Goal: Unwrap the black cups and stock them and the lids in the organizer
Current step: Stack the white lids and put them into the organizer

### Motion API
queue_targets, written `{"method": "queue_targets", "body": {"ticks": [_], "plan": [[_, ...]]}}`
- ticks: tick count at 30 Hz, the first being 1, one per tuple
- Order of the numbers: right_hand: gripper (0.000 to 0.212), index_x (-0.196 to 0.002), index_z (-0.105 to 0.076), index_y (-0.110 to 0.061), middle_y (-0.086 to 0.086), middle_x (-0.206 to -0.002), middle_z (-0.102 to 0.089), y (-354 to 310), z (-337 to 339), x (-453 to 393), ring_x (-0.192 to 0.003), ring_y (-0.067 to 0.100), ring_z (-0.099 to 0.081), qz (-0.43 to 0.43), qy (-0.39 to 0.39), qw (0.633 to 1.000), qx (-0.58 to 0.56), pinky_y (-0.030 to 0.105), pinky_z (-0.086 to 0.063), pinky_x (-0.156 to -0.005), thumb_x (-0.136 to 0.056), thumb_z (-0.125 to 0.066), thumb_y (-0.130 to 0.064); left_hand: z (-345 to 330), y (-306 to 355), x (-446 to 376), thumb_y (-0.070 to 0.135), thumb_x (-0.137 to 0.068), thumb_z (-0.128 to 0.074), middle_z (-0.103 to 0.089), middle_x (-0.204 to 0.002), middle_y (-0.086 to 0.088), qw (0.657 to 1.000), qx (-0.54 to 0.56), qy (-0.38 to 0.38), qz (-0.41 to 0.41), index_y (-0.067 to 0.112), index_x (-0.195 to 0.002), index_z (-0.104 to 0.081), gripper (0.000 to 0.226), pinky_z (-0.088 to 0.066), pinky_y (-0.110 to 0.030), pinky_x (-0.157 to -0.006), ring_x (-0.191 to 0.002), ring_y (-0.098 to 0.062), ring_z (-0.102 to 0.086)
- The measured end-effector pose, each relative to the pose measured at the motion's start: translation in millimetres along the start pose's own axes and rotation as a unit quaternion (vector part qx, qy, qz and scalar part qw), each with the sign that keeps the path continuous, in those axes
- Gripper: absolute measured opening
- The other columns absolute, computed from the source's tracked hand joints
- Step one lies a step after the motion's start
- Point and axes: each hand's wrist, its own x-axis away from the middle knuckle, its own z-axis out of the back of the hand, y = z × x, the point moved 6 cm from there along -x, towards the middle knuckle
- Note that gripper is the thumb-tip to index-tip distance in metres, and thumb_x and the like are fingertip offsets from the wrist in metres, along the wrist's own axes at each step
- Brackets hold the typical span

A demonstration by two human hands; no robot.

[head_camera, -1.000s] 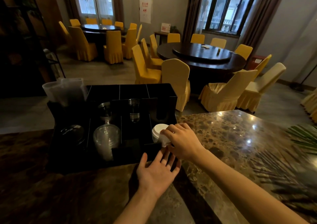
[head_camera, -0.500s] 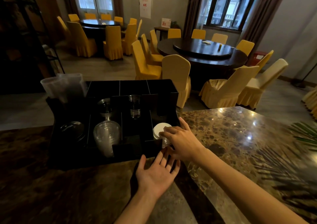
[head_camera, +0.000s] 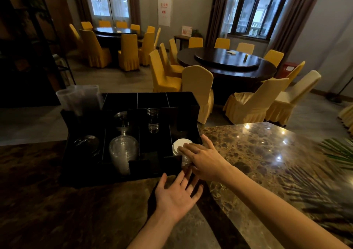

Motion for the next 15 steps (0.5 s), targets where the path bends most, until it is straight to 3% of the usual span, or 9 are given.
{"method": "queue_targets", "body": {"ticks": [4, 7, 10, 12, 13, 15], "plan": [[0.083, -0.166, -0.016, -0.029, 0.003, -0.173, -0.021, 3.6, 11.7, 14.4, -0.160, 0.021, -0.019, -0.027, 0.030, 0.998, -0.050, 0.039, 0.005, -0.124, -0.098, -0.062, -0.036, -5.4, -1.0, 21.1, 0.051, -0.103, -0.033, -0.053, -0.150, -0.001, 0.976, -0.219, 0.002, -0.020, 0.019, -0.149, -0.048, 0.059, -0.042, -0.049, -0.101, -0.133, -0.029, -0.050], [0.077, -0.165, -0.018, -0.031, 0.001, -0.174, -0.017, 8.0, 27.6, 28.2, -0.160, 0.019, -0.017, -0.041, 0.059, 0.994, -0.081, 0.035, -0.002, -0.126, -0.100, -0.057, -0.042, -15.4, 8.2, 43.3, 0.044, -0.107, -0.031, -0.049, -0.150, 0.011, 0.891, -0.443, -0.012, -0.097, 0.028, -0.147, -0.049, 0.047, -0.050, -0.038, -0.095, -0.133, -0.015, -0.051], [0.071, -0.165, -0.021, -0.034, 0.000, -0.173, -0.019, 4.1, 47.8, 39.7, -0.159, 0.019, -0.019, -0.056, 0.087, 0.989, -0.102, 0.039, -0.014, -0.128, -0.101, -0.048, -0.051, -29.5, 23.1, 65.7, 0.038, -0.108, -0.034, -0.040, -0.150, 0.019, 0.804, -0.565, -0.035, -0.182, 0.036, -0.148, -0.044, 0.042, -0.042, -0.027, -0.104, -0.141, -0.005, -0.037], [0.067, -0.164, -0.025, -0.035, 0.000, -0.173, -0.022, -3.9, 61.8, 45.5, -0.159, 0.019, -0.022, -0.064, 0.114, 0.984, -0.119, 0.042, -0.023, -0.129, -0.102, -0.040, -0.056, -36.4, 33.9, 79.5, 0.037, -0.107, -0.040, -0.033, -0.150, 0.028, 0.727, -0.639, -0.045, -0.247, 0.039, -0.151, -0.038, 0.043, -0.030, -0.008, -0.106, -0.143, 0.003, -0.028], [0.066, -0.163, -0.027, -0.036, -0.001, -0.172, -0.023, -8.7, 67.8, 47.9, -0.159, 0.019, -0.023, -0.066, 0.129, 0.981, -0.127, 0.044, -0.026, -0.128, -0.102, -0.039, -0.058, -39.0, 40.4, 86.6, 0.039, -0.107, -0.041, -0.027, -0.153, 0.031, 0.668, -0.686, -0.040, -0.284, 0.042, -0.152, -0.034, 0.045, -0.021, -0.002, -0.107, -0.146, 0.006, -0.021], [0.066, -0.162, -0.028, -0.038, -0.003, -0.172, -0.023, -19.7, 77.6, 51.4, -0.159, 0.018, -0.022, -0.069, 0.153, 0.976, -0.139, 0.045, -0.028, -0.127, -0.102, -0.041, -0.061, -40.2, 53.4, 100.8, 0.047, -0.106, -0.041, -0.013, -0.161, 0.032, 0.531, -0.776, -0.019, -0.339, 0.047, -0.155, -0.023, 0.052, -0.006, -0.015, -0.116, -0.151, 0.007, -0.003]]}}
